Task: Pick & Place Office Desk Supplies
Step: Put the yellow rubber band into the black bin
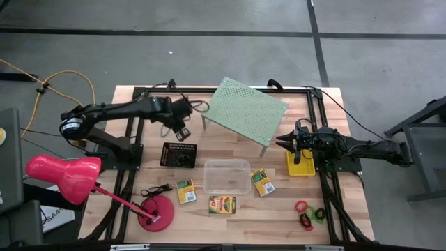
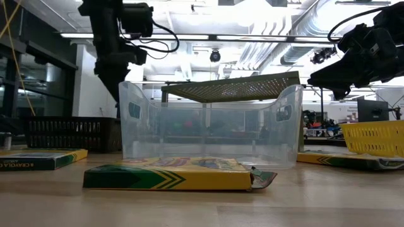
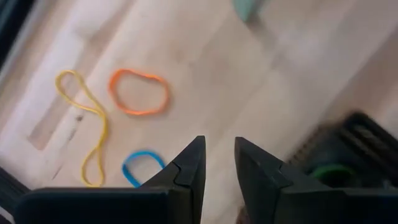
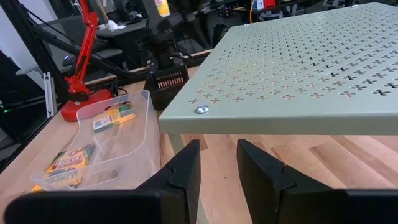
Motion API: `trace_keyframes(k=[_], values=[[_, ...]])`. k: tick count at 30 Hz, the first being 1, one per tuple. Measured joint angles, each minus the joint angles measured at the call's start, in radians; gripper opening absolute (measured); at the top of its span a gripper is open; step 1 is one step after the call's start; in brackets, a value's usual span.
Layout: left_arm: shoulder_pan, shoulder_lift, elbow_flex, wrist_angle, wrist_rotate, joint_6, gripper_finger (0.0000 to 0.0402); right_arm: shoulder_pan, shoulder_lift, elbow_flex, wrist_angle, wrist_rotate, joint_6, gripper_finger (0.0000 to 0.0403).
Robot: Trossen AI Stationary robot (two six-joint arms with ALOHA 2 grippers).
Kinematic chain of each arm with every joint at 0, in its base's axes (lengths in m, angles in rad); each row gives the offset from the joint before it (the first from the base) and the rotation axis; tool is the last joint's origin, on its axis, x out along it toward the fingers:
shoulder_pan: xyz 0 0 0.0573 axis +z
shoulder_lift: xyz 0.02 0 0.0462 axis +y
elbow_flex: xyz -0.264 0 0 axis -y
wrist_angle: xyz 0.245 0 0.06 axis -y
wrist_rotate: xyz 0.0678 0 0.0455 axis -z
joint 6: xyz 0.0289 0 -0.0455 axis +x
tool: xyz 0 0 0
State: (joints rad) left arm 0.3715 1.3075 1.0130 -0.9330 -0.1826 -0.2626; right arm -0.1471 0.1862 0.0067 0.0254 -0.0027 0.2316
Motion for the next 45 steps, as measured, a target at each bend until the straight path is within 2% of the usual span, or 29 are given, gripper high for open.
trace_keyframes(k=[6, 15, 26, 39, 45], values=[[0.117, -0.002, 0.000, 0.072, -0.010, 0.000, 0.0079, 0.000, 0.000, 0.000, 0.000, 0.000, 0.000, 0.0094], [0.233, -0.002, 0.000, 0.115, -0.010, 0.000, 0.0079, 0.000, 0.000, 0.000, 0.000, 0.000, 0.000, 0.0094], [0.318, 0.018, -0.001, 0.165, -0.041, 0.020, 0.0079, 0.000, 0.000, 0.000, 0.000, 0.000, 0.000, 0.0094], [0.386, 0.222, -0.001, 0.087, -0.009, 0.030, 0.0079, 0.000, 0.000, 0.000, 0.000, 0.000, 0.000, 0.0094], [0.386, 0.262, -0.003, 0.031, -0.006, 0.025, 0.0079, 0.000, 0.000, 0.000, 0.000, 0.000, 0.000, 0.0094]])
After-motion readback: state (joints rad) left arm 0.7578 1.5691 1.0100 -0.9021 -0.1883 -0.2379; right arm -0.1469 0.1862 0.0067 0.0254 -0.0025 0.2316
